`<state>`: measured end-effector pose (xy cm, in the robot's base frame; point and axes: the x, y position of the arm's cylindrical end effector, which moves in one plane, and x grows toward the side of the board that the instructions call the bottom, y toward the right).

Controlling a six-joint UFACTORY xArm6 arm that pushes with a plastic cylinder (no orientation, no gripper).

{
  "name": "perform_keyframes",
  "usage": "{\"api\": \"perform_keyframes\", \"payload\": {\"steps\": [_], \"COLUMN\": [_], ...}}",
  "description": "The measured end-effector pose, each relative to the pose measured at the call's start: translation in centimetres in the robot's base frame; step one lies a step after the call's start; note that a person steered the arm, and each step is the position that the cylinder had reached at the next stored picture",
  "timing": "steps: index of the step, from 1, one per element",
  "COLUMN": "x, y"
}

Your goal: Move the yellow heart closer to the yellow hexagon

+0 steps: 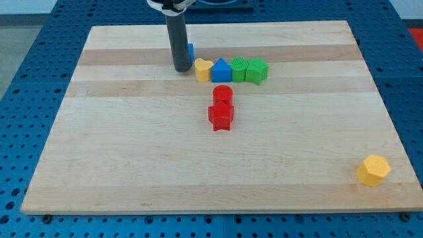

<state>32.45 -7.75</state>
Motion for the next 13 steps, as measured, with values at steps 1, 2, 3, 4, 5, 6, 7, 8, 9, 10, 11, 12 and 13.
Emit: {"api": "perform_keyframes", "payload": {"steps": [1,2,3,4,5,6,7,8,9,10,11,12,13], "x": [-1.4,-1.4,-1.4,-1.0,0.7,2.4,4.2,5.9,8.0,10.6,13.8,17.0,19.9], "y": [0.4,2.0,3.5,3.6,3.6,3.6,3.6,3.6,3.6,3.6,3.6,3.6,3.6]}}
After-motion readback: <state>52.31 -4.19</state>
